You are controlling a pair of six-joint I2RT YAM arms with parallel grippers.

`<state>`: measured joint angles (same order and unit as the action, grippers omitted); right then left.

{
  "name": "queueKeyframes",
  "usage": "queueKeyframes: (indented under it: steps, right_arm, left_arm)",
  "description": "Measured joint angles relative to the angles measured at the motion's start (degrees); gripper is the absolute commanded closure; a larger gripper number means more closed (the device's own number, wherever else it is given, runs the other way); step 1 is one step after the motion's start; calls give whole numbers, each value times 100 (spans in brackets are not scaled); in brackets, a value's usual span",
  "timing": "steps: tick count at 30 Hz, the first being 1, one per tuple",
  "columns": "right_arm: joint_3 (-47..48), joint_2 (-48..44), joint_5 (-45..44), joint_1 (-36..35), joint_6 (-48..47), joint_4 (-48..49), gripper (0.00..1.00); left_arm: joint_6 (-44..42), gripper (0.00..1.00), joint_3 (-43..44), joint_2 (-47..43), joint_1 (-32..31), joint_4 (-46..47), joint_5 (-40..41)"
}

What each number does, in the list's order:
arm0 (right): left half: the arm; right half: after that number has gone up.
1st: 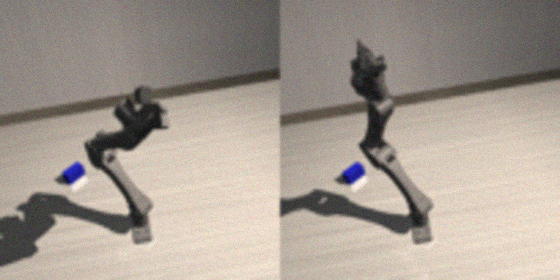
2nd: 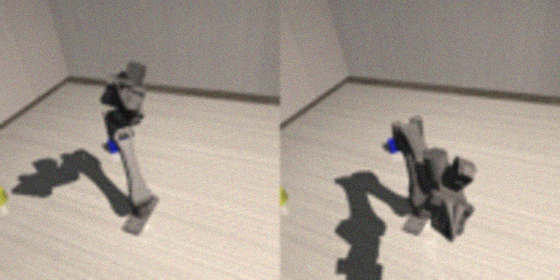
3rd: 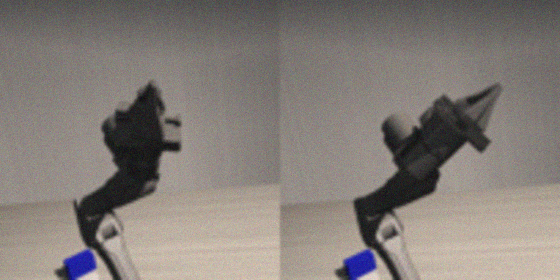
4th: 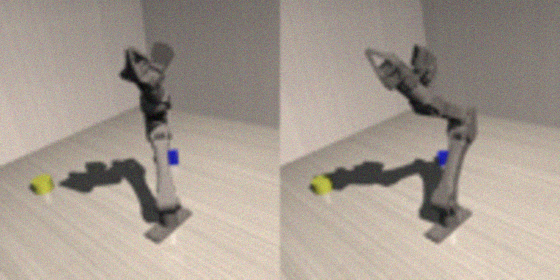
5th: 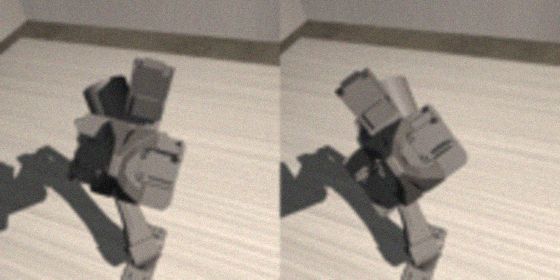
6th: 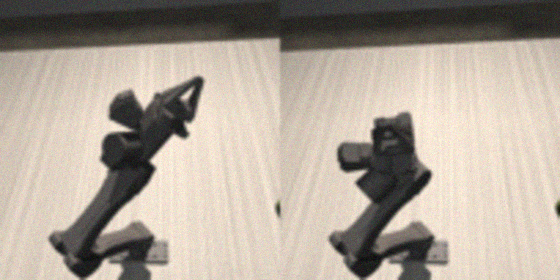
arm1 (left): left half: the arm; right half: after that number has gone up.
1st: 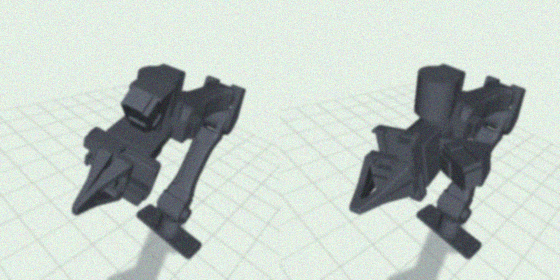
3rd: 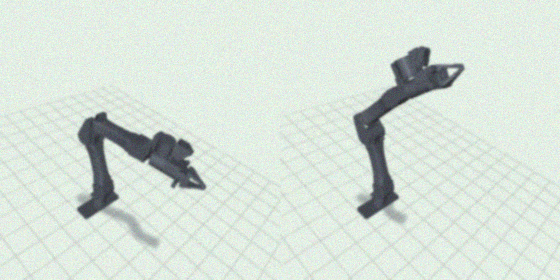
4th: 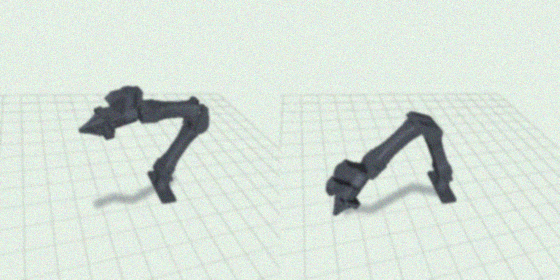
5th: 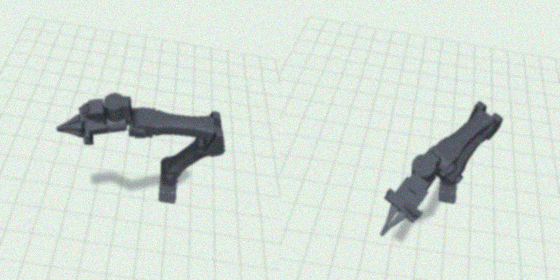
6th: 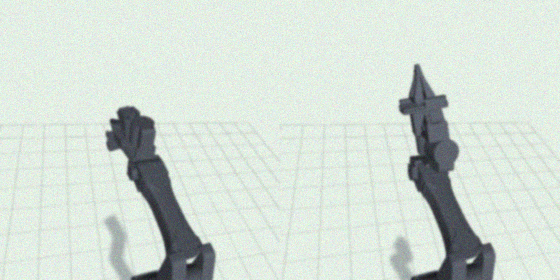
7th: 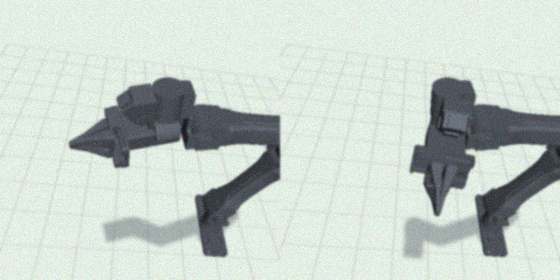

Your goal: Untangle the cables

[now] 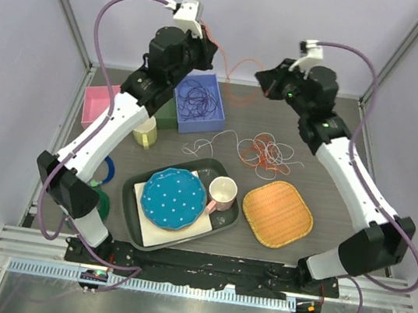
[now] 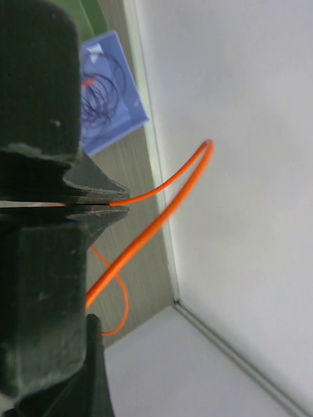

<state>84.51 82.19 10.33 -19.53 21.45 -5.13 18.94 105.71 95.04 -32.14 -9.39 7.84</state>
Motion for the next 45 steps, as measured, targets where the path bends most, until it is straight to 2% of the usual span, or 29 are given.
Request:
queueKeyframes:
  steps: [4, 7, 13, 18, 21, 22, 24, 25, 31, 33, 36, 37, 38, 40, 41, 42, 45]
  right_arm:
    - [122, 752, 66, -627, -28, 472, 99]
    - [608, 1615, 94, -1043, 2, 688, 99]
    - [2415, 3738, -166, -1759, -44, 826, 99]
    - [4245, 5331, -772, -2162, -212, 632, 99]
    - [4951, 5984, -1102, -2282, -208, 614, 84]
    - [5104, 6146, -1141, -2288, -197, 599, 73]
    - [5346, 6430, -1187, -2277, -166, 599, 63]
    - [5375, 6513, -1198, -2260, -155, 584, 54]
    - [5379, 6612, -1202, -2229, -264, 295, 38]
    - [5184, 6457, -1204, -2236, -330, 216, 33]
    - [4476, 5899, -1239, -2251, -437, 87, 29]
    - [4218, 5683, -1266, -2251, -481, 15, 29]
    - [3838, 5359, -1314, -2251, -527, -44, 29]
    - [3152, 4704, -1475, -2253, -612, -70, 25]
    - [2717, 4266, -1615, -2264, -656, -103, 23]
    - [2341, 3862, -1742, -2269, -695, -98, 15]
    - [988, 2332, -2321, -2269, -813, 66, 0]
  left_arm:
    - [22, 100, -15, 4, 568, -551, -20]
    - [50, 100, -33, 4, 1080, -911, 37]
    - [199, 100, -70, 199, 1932, -1438, 140]
    - [229, 100, 205, 872, 2243, -1751, 155]
    - [254, 100, 330, 1294, 2367, -1945, 138]
    - [260, 100, 380, 1419, 2400, -2017, 142]
    - [258, 100, 459, 1635, 2446, -2151, 170]
    - [258, 100, 509, 1707, 2470, -2218, 184]
    - [258, 100, 1207, 2273, 2559, -2634, 271]
    - [271, 91, 1368, 2413, 2568, -2715, 291]
    - [302, 62, 1478, 2573, 2575, -2824, 317]
    - [286, 49, 1513, 2621, 2575, -2868, 321]
    - [339, 21, 1582, 2693, 2575, -2951, 337]
    - [385, 11, 1727, 2824, 2575, -3097, 365]
    - [415, 1, 1770, 2863, 2575, -3152, 363]
    - [470, 0, 1814, 2894, 2577, -3222, 352]
    - [538, 0, 1862, 2898, 2579, -3379, 302]
